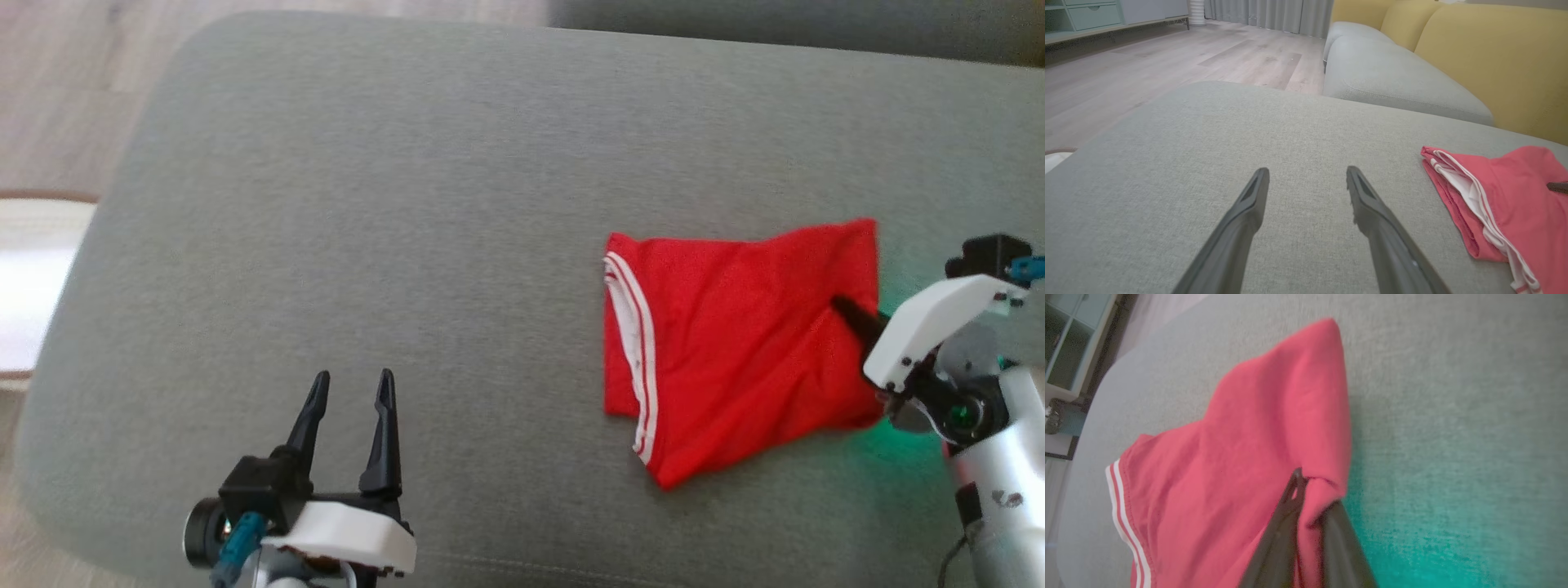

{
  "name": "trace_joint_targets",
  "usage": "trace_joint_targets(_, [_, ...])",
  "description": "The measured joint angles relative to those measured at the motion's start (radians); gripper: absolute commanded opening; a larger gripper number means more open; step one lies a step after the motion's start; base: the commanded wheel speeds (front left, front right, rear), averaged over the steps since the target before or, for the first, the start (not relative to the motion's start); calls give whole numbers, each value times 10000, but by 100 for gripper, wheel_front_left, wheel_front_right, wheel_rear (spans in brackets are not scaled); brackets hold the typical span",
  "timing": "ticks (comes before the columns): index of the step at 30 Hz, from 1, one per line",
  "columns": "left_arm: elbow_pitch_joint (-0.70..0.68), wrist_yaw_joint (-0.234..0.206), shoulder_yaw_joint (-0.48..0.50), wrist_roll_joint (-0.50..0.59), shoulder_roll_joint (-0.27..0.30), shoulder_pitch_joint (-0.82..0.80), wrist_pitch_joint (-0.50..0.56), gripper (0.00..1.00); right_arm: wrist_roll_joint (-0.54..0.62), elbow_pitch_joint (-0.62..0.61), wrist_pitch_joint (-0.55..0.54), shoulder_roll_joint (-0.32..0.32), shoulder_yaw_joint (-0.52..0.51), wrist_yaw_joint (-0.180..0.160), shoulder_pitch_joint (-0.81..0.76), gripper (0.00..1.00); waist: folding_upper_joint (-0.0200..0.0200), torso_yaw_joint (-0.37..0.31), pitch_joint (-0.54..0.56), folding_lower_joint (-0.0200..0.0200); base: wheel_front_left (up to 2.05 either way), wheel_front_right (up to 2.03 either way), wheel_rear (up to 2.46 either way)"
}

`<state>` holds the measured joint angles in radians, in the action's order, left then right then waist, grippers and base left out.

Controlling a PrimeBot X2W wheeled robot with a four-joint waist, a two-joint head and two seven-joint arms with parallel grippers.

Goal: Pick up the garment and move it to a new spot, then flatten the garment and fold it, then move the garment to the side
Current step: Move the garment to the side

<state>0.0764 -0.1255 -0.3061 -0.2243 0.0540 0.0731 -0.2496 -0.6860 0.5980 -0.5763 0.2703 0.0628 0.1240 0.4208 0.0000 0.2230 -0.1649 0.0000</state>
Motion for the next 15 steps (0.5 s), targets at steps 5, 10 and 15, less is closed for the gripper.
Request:
trace_joint_targets(5, [-94,-29,15,6,-2,-2,0,100,224,-117,788,119,90,0,396,0,0,-710,-109,0,0,0,0])
trace_joint_targets(10, [-104,309,-115,238,-2,-359,0,100,1012,-77,1733,986,-612,0,1256,0,0,-1591,-314,0,0,0,0])
trace_joint_targets(15, [-138,602,-437,527,-25,-1332,-2,100,1747,334,2382,1467,-1647,0,2376,0,0,-1969,-919,0,0,0,0])
